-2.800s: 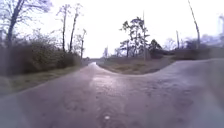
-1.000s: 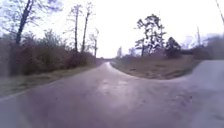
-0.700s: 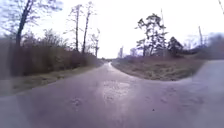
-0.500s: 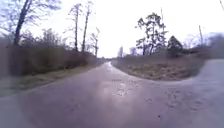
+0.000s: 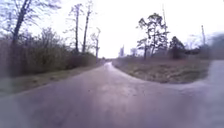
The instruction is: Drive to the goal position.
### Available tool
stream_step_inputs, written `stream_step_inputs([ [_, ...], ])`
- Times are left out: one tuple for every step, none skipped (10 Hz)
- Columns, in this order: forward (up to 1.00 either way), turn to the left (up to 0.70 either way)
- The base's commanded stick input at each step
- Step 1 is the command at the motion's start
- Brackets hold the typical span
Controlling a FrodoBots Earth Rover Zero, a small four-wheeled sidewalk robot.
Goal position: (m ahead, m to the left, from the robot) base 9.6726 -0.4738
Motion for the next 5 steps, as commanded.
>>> stream_step_inputs([
  [1.00, -0.40],
  [1.00, -0.22],
  [1.00, -0.01],
  [1.00, 0.00],
  [1.00, -0.38],
])
